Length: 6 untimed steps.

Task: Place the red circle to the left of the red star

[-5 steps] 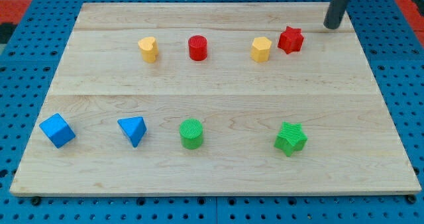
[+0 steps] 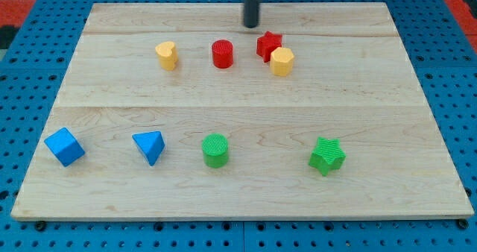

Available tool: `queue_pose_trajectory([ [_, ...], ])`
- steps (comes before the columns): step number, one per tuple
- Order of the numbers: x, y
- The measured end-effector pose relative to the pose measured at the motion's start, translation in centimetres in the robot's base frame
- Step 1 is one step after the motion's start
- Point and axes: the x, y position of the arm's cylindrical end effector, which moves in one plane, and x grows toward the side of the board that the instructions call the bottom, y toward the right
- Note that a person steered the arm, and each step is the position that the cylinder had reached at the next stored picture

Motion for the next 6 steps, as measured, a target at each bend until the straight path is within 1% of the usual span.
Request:
queue_pose_trajectory([
  [1, 3.3, -3.5],
  [2, 5.0, -4.9],
  [4, 8.3, -2.9],
  [5, 8.9, -3.8],
  [6, 11.4, -4.2],
])
